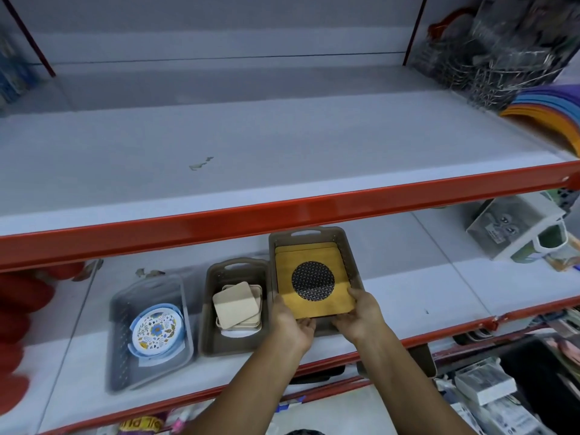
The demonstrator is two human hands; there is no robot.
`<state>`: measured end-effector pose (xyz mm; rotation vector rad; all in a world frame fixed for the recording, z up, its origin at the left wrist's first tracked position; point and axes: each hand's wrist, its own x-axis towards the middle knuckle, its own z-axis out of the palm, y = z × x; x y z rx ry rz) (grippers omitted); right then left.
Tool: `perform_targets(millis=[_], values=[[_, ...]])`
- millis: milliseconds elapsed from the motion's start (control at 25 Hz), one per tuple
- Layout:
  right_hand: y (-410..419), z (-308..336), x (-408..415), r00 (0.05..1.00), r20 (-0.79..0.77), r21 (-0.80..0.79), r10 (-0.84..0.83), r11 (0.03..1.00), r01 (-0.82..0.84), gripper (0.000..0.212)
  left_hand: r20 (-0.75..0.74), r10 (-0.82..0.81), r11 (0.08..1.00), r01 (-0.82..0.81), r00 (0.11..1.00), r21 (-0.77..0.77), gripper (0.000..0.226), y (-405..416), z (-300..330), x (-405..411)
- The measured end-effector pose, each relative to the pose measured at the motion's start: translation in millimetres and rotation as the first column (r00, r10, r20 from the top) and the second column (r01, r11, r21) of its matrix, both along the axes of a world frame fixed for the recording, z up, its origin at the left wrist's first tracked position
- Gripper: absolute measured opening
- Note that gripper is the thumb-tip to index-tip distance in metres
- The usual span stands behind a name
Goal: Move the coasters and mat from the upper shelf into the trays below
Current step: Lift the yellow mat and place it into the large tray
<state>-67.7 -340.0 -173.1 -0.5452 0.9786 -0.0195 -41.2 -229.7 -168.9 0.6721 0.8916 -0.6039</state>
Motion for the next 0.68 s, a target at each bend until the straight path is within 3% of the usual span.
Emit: perform_targets(millis=[120, 680], values=[[0.1, 1.0, -0.5, 0.999, -0.042, 0.000, 0.011, 1.000, -0.011, 0.037, -0.013, -0.007, 1.000, 0.007, 1.000, 0.008, 0.053, -1.1, -3.9, -0.4], [-2.4, 8.5, -1.3, 0.992, -0.124, -0.004, 0.001, 1.000, -0.001, 0.048, -0.042, 0.014, 1.000, -0.015, 0.999, -0.027, 0.071, 1.0, -1.5, 6.5]])
